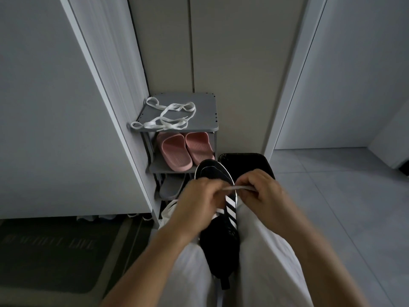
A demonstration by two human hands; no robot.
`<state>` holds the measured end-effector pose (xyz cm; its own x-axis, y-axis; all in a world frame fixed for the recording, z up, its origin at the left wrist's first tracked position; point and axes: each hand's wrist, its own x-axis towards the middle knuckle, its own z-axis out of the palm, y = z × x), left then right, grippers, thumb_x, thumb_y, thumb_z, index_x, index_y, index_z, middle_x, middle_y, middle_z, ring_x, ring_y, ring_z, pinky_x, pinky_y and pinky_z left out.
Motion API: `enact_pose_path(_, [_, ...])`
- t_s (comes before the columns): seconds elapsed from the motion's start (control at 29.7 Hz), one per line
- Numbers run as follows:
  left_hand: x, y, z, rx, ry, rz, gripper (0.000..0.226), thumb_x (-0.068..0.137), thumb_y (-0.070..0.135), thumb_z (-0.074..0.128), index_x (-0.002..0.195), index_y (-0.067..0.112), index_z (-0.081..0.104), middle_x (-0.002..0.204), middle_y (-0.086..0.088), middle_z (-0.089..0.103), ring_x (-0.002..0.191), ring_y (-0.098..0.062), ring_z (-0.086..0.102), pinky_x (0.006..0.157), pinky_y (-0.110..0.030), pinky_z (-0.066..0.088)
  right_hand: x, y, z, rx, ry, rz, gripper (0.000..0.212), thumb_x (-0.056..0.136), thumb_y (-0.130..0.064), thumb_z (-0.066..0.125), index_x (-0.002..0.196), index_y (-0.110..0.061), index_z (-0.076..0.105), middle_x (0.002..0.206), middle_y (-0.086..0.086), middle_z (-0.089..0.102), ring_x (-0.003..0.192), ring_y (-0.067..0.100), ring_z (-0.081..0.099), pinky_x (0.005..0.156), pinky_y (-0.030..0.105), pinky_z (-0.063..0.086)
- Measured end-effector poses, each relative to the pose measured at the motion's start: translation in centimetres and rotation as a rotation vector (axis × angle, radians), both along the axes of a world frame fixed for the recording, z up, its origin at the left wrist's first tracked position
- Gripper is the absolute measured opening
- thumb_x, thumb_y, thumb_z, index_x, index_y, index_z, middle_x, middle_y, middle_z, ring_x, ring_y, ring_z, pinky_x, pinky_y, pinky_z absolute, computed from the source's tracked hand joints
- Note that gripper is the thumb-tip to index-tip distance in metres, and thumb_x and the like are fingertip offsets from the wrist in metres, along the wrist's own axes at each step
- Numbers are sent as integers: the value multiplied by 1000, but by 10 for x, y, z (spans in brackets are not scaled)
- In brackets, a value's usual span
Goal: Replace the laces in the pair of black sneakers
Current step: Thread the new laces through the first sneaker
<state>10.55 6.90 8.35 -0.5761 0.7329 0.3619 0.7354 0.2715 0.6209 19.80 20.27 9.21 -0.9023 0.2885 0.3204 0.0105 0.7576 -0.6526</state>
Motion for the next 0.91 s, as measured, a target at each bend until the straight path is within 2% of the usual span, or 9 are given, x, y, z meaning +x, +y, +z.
enact_pose_path(0.17, [-30, -18, 20, 27, -18, 126, 23, 93, 12, 51, 109, 16, 68, 69, 9, 64, 48, -2, 51, 49, -11, 37, 7, 22, -29, 223, -156, -269, 15, 90, -14, 59, 91, -5, 70, 90, 10, 59, 85, 32, 57, 70, 33, 42])
enact_pose_path(0.24, [-37, -17, 27, 4, 0, 163, 24, 92, 10, 52, 108, 15, 68, 75, 6, 66, 64, -2, 60, 62, -16, 45, 14, 22, -36, 267, -264, -294, 20, 92, -20, 54, 90, -7, 69, 91, 8, 54, 91, 34, 54, 75, 37, 42])
enact_pose_path(0.3, [-39, -12, 30, -1, 17, 165, 24, 92, 8, 50, 106, 13, 69, 83, 1, 68, 81, -15, 64, 77, -35, 51, 20, 18, -38, 259, -383, -264, 30, 97, -30, 43, 96, -12, 67, 92, 1, 48, 96, 24, 52, 76, 30, 39])
enact_pose_path(0.37, [-41, -2, 36, 7, 4, 147, 25, 92, 8, 49, 107, 11, 69, 87, -3, 69, 84, -19, 65, 80, -41, 52, 23, 13, -38, 147, -452, -219, 36, 97, -37, 39, 94, -14, 66, 85, -4, 53, 87, 17, 55, 73, 27, 40])
enact_pose_path(0.47, [-49, 13, 51, 33, 17, 188, 26, 93, 11, 47, 109, 14, 68, 94, -3, 70, 85, -15, 63, 84, -35, 50, 23, 9, -41, 47, -470, -277, 36, 96, -38, 42, 85, -12, 65, 70, -6, 53, 74, 17, 54, 70, 29, 42])
enact_pose_path(0.67, [-54, 23, 67, 23, 88, 195, 29, 93, 11, 49, 117, 14, 64, 105, -5, 64, 90, -13, 57, 82, -23, 42, 31, 20, -47, 212, -549, -421, 37, 96, -34, 42, 63, -16, 44, 67, -3, 50, 67, 18, 51, 57, 27, 34])
enact_pose_path(0.74, [-51, 25, 61, -139, 100, 151, 46, 89, 13, 57, 134, 15, 48, 128, -8, 49, 109, -18, 48, 92, -22, 35, 28, 17, -48, -27, -485, -388, 33, 95, -28, 43, 70, -11, 55, 65, 0, 61, 63, 15, 59, 59, 26, 43])
enact_pose_path(0.81, [-41, 20, 46, -250, 145, 191, 65, 83, 11, 65, 140, 18, 34, 137, -6, 33, 123, -22, 34, 102, -28, 30, 23, 6, -41, -492, -282, -328, 30, 97, -17, 44, 75, -6, 62, 61, 4, 66, 51, 8, 58, 51, 19, 42])
enact_pose_path(0.91, [-11, 5, 14, 64, -68, 203, 28, 85, 3, 58, 111, 13, 54, 104, 0, 55, 88, -6, 54, 77, -18, 45, 18, -5, -29, -1045, -41, -248, 29, 97, -11, 43, 76, -1, 60, 57, 9, 64, 45, 10, 53, 43, 19, 40])
